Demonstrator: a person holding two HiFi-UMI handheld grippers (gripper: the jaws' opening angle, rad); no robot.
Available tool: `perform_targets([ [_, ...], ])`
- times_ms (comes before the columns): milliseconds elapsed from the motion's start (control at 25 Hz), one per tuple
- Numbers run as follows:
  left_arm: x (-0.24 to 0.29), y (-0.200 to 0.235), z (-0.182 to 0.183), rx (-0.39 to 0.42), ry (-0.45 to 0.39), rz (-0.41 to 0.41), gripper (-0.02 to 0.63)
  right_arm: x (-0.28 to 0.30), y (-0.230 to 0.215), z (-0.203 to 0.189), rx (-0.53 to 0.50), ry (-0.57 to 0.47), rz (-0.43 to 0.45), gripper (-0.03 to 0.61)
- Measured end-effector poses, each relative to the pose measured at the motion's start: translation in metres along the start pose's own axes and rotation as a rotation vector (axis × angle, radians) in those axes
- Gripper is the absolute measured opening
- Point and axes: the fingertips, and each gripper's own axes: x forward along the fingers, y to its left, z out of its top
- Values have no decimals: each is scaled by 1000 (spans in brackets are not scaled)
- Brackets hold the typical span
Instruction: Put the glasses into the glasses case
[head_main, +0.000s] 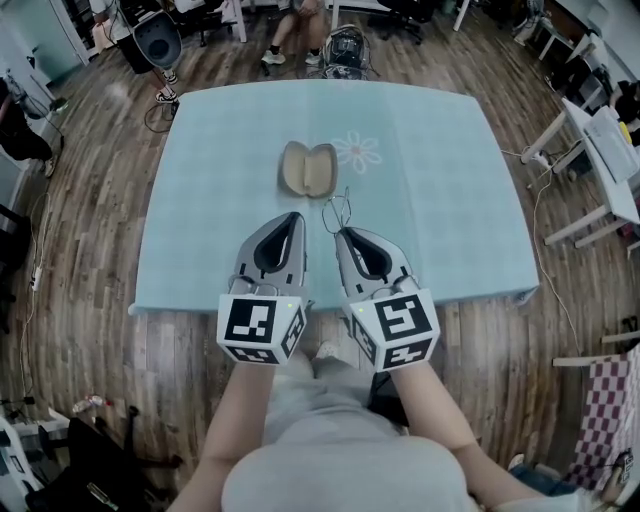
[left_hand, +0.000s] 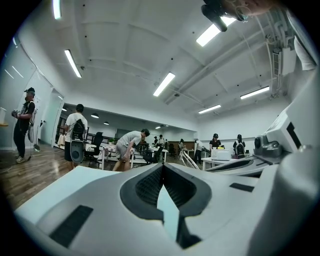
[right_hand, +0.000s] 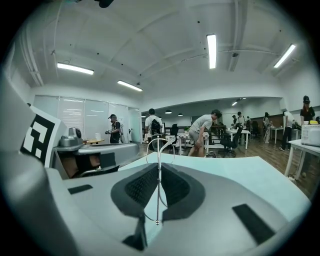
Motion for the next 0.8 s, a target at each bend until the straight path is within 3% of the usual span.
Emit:
perform_targets([
  [320,21,24,-6,-3,31,-10,9,31,-6,-2,27,22,-3,25],
  [800,86,65,-13,7,73,-86,9,103,-37,-1,125,64,-46,26],
])
